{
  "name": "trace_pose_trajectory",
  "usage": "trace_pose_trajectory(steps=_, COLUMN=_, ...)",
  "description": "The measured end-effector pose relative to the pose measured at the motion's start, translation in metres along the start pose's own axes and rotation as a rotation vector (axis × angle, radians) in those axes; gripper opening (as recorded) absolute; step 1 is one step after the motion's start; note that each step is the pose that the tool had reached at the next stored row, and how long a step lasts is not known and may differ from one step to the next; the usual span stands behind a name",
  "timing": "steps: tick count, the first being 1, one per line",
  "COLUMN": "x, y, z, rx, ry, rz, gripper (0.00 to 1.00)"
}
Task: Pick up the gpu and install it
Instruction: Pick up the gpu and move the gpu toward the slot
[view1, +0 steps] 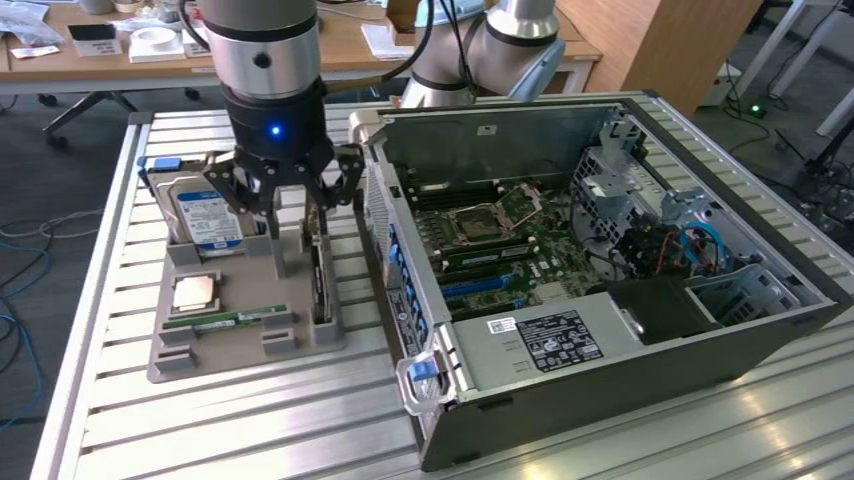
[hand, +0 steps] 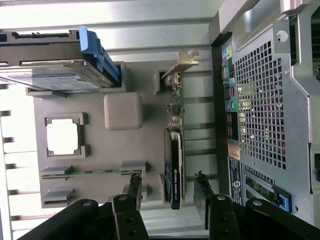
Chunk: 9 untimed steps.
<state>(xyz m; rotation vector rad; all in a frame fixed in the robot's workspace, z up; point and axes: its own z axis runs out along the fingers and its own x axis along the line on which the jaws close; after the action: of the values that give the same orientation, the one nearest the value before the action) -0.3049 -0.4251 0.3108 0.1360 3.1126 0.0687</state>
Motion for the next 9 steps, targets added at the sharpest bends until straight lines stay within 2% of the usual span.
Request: trace_pose_trajectory(steps=9, x=-0.0004, y=0.0000, z=0.0015, rx=-0.0001, ry=0.0000, rz=0.000, gripper=0.55)
